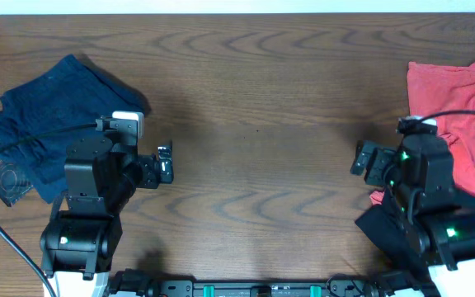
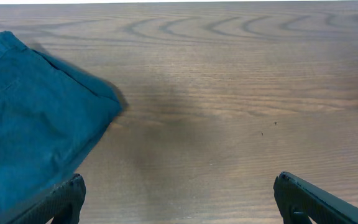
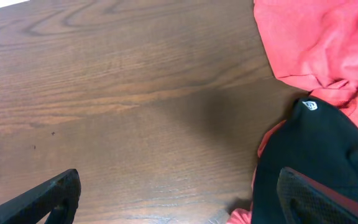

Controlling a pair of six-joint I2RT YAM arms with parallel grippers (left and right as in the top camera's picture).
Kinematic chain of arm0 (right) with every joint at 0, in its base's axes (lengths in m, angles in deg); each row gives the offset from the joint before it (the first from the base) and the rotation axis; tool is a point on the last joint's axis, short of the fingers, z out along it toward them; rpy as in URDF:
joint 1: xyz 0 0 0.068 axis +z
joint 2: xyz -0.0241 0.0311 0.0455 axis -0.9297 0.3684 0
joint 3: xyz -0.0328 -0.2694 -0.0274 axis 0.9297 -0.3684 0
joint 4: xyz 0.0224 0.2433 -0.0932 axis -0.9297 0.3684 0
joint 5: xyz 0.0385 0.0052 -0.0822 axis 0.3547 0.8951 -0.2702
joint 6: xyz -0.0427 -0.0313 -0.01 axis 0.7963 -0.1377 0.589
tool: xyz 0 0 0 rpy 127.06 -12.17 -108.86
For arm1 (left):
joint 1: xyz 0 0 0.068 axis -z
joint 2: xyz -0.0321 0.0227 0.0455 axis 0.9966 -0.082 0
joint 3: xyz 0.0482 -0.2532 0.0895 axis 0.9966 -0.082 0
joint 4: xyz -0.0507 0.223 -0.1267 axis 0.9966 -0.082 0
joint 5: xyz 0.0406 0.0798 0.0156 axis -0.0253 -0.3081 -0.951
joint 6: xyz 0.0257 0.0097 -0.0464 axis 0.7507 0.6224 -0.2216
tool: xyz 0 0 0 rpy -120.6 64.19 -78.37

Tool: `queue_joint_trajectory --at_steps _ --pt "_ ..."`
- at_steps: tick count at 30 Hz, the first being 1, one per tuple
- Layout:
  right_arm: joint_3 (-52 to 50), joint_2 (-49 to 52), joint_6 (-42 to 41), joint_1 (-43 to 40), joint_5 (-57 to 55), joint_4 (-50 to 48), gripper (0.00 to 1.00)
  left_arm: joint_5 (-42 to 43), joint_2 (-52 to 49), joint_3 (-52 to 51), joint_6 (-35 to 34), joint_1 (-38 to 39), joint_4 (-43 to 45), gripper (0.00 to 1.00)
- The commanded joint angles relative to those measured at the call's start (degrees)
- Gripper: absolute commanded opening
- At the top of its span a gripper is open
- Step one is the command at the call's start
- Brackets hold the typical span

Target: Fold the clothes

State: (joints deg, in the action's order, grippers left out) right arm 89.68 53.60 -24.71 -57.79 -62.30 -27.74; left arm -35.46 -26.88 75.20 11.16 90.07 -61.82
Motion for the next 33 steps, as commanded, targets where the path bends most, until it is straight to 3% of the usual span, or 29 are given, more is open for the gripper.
queue_joint_trajectory --at_steps 1,18,24,33 --pt "-4.0 -5.7 3.1 -1.5 -0.9 -2.1 0.99 -0.4 -0.1 -0.1 0.2 0.1 -0.1 0.98" --pt "-41.1 -47.3 6.1 -5.3 2.2 -31.8 0.99 -0.4 -0.1 -0.1 0.2 0.1 -0.1 0.98" --pt "-47.9 -47.4 13.0 -8.1 7.0 -43.4 0.99 -0.4 -0.1 -0.1 0.2 0.1 -0.1 0.98" --pt "-48.0 -47.4 14.4 -10.5 9.9 -38.2 0.99 -0.4 -0.1 -0.1 0.2 0.1 -0.1 0.98"
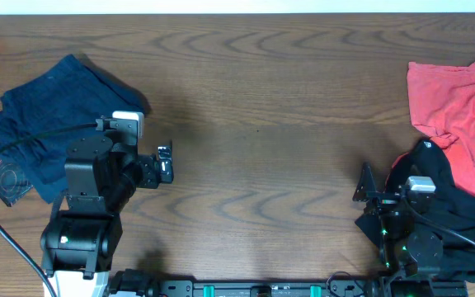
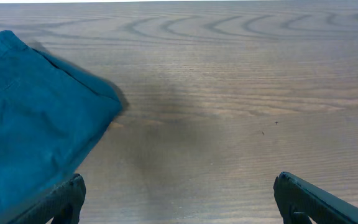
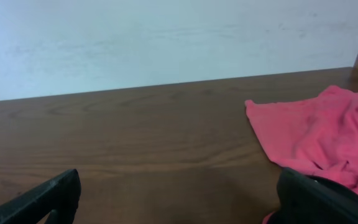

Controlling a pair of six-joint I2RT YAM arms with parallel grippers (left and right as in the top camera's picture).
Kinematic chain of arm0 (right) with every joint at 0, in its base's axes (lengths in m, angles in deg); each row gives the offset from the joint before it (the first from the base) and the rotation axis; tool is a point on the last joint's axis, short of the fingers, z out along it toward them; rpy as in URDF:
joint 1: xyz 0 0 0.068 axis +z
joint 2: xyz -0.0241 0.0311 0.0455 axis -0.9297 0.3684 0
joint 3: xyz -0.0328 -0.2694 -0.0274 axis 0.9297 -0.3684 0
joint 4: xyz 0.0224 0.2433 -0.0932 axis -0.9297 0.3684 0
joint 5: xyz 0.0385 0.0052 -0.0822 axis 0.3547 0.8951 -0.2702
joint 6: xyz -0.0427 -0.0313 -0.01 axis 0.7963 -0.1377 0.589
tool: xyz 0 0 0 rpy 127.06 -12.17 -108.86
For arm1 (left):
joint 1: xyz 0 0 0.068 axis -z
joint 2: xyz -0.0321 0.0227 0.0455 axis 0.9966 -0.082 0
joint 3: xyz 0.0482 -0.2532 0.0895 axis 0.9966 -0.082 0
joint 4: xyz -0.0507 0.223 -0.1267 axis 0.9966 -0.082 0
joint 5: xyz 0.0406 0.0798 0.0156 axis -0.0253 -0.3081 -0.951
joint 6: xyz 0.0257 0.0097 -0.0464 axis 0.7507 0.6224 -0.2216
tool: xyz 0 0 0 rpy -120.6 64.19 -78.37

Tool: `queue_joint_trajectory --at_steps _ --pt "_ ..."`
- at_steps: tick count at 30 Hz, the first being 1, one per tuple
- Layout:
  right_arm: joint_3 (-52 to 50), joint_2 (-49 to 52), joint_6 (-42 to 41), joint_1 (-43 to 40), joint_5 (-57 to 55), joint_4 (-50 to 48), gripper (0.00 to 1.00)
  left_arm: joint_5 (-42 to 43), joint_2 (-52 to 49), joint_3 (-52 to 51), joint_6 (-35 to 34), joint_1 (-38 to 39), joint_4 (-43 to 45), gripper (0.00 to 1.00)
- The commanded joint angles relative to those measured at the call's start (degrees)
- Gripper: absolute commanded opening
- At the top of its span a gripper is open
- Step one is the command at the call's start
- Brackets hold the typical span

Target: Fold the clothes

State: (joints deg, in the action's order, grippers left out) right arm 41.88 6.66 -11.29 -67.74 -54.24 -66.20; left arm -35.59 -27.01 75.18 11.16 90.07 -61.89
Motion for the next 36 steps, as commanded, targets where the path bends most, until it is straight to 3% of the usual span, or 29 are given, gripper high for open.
queue_joint_trajectory --at_steps 1,36 --pt "-0.2 -0.4 1.0 -0.5 1.8 0.2 0.99 -0.3 0.0 -0.1 0.2 0.1 0.0 0.98" --pt "-0.2 -0.4 0.9 -0.5 1.8 0.2 0.99 -0.3 2.9 -0.1 0.2 0.5 -1.0 0.98"
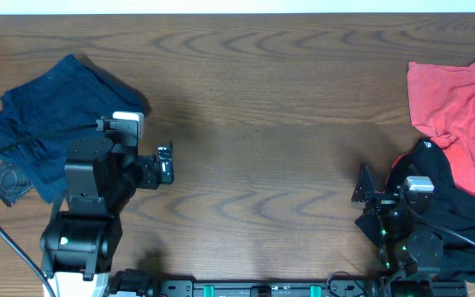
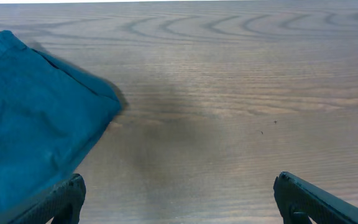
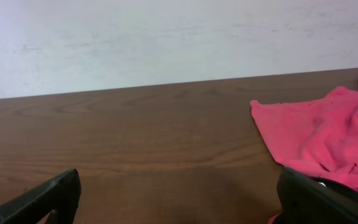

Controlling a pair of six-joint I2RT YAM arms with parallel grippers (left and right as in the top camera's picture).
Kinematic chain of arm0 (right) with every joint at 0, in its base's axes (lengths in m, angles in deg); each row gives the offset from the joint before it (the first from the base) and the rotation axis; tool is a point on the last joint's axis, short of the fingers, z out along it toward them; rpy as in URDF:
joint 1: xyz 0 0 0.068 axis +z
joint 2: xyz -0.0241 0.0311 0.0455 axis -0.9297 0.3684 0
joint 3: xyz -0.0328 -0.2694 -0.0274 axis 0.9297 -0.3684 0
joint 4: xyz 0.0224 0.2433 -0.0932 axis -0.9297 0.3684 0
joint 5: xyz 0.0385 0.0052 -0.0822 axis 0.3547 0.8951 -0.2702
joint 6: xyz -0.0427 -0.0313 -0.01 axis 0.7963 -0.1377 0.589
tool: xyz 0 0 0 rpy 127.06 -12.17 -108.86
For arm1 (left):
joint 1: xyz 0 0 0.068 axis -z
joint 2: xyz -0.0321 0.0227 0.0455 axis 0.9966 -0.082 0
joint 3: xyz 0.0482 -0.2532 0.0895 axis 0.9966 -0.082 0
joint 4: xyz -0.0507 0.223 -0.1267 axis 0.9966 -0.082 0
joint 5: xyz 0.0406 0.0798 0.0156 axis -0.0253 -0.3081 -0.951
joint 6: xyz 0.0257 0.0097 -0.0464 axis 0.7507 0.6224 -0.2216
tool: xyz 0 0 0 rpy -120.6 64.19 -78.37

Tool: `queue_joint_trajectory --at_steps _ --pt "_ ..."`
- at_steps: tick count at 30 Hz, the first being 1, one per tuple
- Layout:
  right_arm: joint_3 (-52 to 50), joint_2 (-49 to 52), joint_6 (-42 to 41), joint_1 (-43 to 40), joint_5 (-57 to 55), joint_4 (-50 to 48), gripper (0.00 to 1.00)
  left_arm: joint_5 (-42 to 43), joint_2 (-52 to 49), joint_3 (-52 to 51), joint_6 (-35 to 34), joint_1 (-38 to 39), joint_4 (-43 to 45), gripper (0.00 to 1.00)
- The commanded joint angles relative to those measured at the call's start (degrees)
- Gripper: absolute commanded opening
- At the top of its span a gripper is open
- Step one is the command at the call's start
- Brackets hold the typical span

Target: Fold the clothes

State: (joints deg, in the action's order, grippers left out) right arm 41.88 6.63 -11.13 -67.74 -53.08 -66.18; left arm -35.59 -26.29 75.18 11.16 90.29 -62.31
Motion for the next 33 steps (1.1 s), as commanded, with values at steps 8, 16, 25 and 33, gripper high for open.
queue_joint_trajectory --at_steps 8,16,25,33 --pt "-0.2 -0.4 0.8 -0.5 0.6 0.2 0.99 -4.9 10.8 -0.8 1.5 0.2 -4.7 0.98" --pt "-0.2 -0.4 0.8 -0.5 0.6 0.2 0.99 -5.9 26.0 -15.4 1.7 0.2 -1.0 0.98" --pt "-0.2 -0.4 0.8 -0.5 0.6 0.2 0.99 -5.9 40.9 -40.0 1.7 0.2 24.5 0.98" --pt "-0.2 -0.4 0.8 -0.5 0.6 0.2 0.99 -9.5 45.5 -50.8 1.7 0.2 40.0 0.98"
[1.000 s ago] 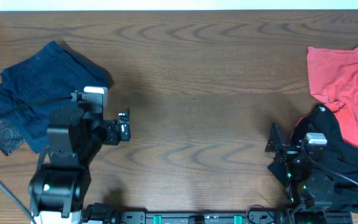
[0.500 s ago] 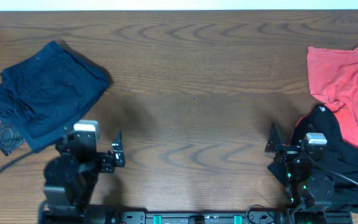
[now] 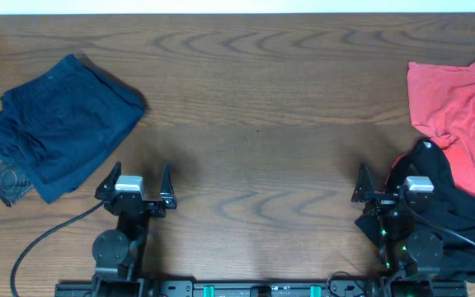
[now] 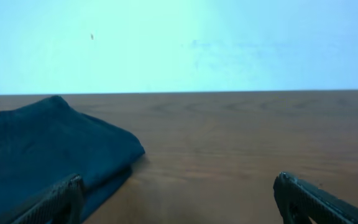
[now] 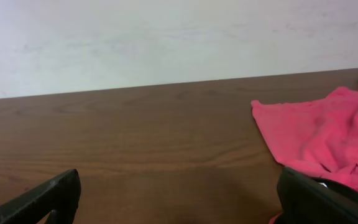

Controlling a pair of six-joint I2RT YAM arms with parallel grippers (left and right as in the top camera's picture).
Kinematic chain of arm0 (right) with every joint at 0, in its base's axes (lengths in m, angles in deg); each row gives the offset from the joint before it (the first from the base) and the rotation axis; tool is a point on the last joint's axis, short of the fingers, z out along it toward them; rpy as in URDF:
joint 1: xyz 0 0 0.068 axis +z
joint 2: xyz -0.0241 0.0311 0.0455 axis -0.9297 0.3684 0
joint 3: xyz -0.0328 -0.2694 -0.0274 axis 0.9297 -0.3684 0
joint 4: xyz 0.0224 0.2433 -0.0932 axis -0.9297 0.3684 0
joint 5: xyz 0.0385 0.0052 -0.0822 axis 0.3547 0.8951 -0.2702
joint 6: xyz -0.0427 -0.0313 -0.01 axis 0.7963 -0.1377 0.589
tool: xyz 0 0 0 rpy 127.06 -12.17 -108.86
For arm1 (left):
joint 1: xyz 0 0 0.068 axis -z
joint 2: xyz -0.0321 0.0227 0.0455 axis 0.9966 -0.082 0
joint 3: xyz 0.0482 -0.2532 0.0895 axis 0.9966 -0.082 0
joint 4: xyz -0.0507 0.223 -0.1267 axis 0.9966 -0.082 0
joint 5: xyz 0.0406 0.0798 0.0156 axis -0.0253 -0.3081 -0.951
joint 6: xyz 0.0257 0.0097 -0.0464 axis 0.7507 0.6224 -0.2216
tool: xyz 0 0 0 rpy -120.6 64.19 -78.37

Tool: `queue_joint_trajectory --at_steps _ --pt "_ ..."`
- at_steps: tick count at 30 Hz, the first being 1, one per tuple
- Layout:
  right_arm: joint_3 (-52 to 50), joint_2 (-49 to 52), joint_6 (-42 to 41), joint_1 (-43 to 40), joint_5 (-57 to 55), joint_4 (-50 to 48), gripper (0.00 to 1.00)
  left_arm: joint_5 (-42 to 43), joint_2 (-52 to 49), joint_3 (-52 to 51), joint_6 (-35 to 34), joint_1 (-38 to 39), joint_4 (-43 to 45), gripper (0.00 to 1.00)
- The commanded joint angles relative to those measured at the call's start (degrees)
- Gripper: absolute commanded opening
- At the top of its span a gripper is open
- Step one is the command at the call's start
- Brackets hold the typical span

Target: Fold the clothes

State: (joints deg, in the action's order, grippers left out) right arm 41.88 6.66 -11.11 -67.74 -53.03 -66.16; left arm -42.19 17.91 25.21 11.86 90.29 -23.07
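Observation:
A folded dark blue garment [image 3: 56, 124] lies at the far left of the table, also seen as the blue cloth [image 4: 36, 143] in the left wrist view. A red shirt [image 3: 456, 99] lies crumpled at the far right, and a black garment [image 3: 460, 206] lies in front of it. The red shirt [image 5: 328, 134] shows at the right of the right wrist view. My left gripper [image 3: 134, 183] sits low at the front left, open and empty. My right gripper [image 3: 387, 185] sits low at the front right, open and empty, beside the black garment.
A dark printed item [image 3: 2, 175] peeks out under the blue garment's front left corner. The brown wooden table [image 3: 254, 124] stretches between the two piles. A pale wall [image 5: 166, 43] stands beyond the far edge.
My left arm has dropped from a raised pose beside the blue garment to a low rest pose at the front edge, its camera now looking level across the table. The right arm has not moved.
Both arms first stood raised, the left by the blue garment and the right over the black and red clothes. Then the right arm was down at the front edge, looking level. Now the left arm is down too. The clothes have not moved.

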Motion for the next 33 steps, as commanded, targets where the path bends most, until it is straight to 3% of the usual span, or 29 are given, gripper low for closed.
queue_joint_trajectory --at_steps 1,10,33 --pt "-0.2 -0.4 0.8 -0.5 0.6 0.2 0.99 -3.3 1.9 -0.9 1.0 0.2 0.4 0.98" --pt "-0.2 -0.4 0.8 -0.5 0.6 0.2 0.99 -3.6 1.8 -0.9 1.0 0.2 -6.7 0.98" --pt "-0.2 -0.4 0.8 -0.5 0.6 0.2 0.99 -3.6 1.6 -0.9 1.0 0.2 -6.9 0.98"
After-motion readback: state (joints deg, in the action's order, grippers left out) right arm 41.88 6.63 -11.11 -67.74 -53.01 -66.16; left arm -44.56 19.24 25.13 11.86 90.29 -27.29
